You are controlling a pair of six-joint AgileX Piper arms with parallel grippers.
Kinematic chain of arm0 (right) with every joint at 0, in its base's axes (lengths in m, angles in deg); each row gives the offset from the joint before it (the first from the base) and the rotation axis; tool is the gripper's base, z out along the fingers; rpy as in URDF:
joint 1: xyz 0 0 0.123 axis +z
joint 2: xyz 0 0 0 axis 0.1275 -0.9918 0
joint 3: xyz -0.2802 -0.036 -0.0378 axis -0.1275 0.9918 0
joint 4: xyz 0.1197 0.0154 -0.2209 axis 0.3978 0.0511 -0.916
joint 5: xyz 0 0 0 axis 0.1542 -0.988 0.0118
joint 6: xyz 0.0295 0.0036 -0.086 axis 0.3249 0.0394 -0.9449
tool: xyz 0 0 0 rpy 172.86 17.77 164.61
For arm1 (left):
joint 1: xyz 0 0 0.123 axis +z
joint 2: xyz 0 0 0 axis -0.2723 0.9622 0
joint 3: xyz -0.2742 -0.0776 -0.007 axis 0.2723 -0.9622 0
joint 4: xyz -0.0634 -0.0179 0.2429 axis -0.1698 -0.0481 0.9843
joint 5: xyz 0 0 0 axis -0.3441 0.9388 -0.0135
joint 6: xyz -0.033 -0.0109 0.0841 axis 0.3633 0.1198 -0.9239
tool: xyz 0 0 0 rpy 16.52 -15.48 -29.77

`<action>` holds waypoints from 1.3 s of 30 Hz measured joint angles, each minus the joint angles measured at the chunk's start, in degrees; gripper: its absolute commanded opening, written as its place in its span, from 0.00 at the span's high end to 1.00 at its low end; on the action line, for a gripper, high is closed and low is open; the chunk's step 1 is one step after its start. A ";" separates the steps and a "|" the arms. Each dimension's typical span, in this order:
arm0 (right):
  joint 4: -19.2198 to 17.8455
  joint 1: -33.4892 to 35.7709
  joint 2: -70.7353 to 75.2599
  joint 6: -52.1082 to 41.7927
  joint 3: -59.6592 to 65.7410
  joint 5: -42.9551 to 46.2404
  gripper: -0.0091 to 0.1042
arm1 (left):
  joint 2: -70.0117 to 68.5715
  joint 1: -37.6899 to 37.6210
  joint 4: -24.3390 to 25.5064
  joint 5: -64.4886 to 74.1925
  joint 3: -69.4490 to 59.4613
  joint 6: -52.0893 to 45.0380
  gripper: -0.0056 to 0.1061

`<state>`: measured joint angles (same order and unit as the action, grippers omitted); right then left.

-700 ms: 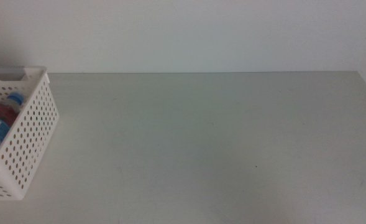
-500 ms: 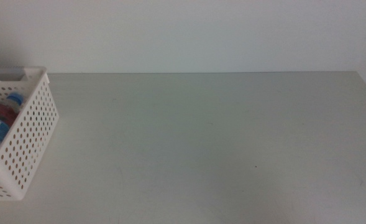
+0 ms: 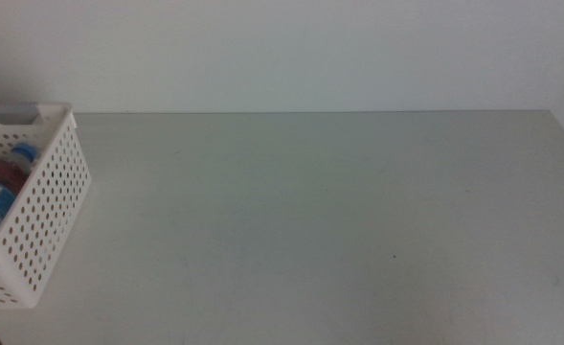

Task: Use arms to grab the bottles and put them into the dustbin to the left of the table.

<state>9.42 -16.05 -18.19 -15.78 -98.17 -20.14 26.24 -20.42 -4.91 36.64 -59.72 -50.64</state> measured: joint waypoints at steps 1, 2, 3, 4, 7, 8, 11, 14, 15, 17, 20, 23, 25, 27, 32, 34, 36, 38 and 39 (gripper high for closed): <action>0.00 -0.30 0.00 0.00 0.46 0.19 0.40 | -2.20 0.00 0.00 -0.58 -2.95 0.00 0.13; 0.14 -0.47 0.00 0.00 0.87 0.32 0.40 | -3.93 0.00 0.00 -1.02 -5.82 0.00 0.13; 0.19 -0.54 0.00 0.00 1.30 0.58 0.40 | -6.06 0.00 -0.06 -1.44 -8.54 0.00 0.13; 0.19 -0.58 0.00 0.00 1.64 0.66 0.40 | -8.11 0.00 -0.44 -1.73 -11.05 0.00 0.13; 0.19 -0.64 0.00 0.00 3.16 1.82 0.40 | -13.59 0.12 -2.34 -1.96 -17.08 0.00 0.13; 0.19 -0.64 0.00 0.00 3.82 2.38 0.40 | -15.36 0.31 -3.16 -2.09 -18.54 0.00 0.13; 0.21 -0.64 0.00 0.00 6.09 3.92 0.40 | -17.60 2.00 -5.52 -3.25 -23.01 0.02 0.13; 0.21 -0.64 0.78 0.00 8.03 4.78 0.40 | -17.70 4.28 -7.13 -5.55 -25.93 0.02 0.13; 0.21 -0.64 1.49 0.00 8.72 4.78 0.40 | -17.70 4.75 -7.46 -5.88 -26.59 0.02 0.13; 0.21 -0.64 2.86 0.00 10.00 4.78 0.40 | -17.70 5.24 -8.00 -6.47 -27.47 0.02 0.13; -0.08 -0.64 3.51 0.00 11.99 4.78 0.40 | -17.70 5.24 -8.34 -6.74 -27.81 0.13 0.13; -0.80 -0.64 3.52 0.00 12.91 4.71 0.40 | -17.70 5.24 -8.34 -6.08 -27.81 0.13 0.13; -1.94 -0.64 3.56 0.00 12.97 4.77 0.40 | -17.70 5.24 -8.34 -5.93 -27.86 0.13 0.13; -3.38 -0.64 3.56 0.00 12.97 4.77 0.40 | -17.70 5.24 -8.34 -5.89 -27.86 0.13 0.13; -4.67 -0.64 3.56 0.00 12.97 4.83 0.40 | -17.70 5.24 -8.34 -5.89 -27.86 0.13 0.13; -5.45 -0.64 3.56 0.00 12.97 4.88 0.40 | -17.70 5.24 -8.34 -5.89 -27.86 0.13 0.13; -6.10 -0.64 3.56 0.00 12.97 4.88 0.40 | -17.70 5.24 -8.36 -5.89 -27.86 0.13 0.13; -6.48 -0.64 3.56 0.00 12.97 4.89 0.40 | -17.70 5.24 -8.36 -5.87 -27.86 0.13 0.13; -6.60 -0.64 3.56 0.00 12.97 4.94 0.40 | -17.70 5.24 -8.36 -5.87 -27.86 0.13 0.13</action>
<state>2.81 -16.70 -14.63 -15.78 -85.19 -15.20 8.55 -15.18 -13.27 30.77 -87.58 -50.51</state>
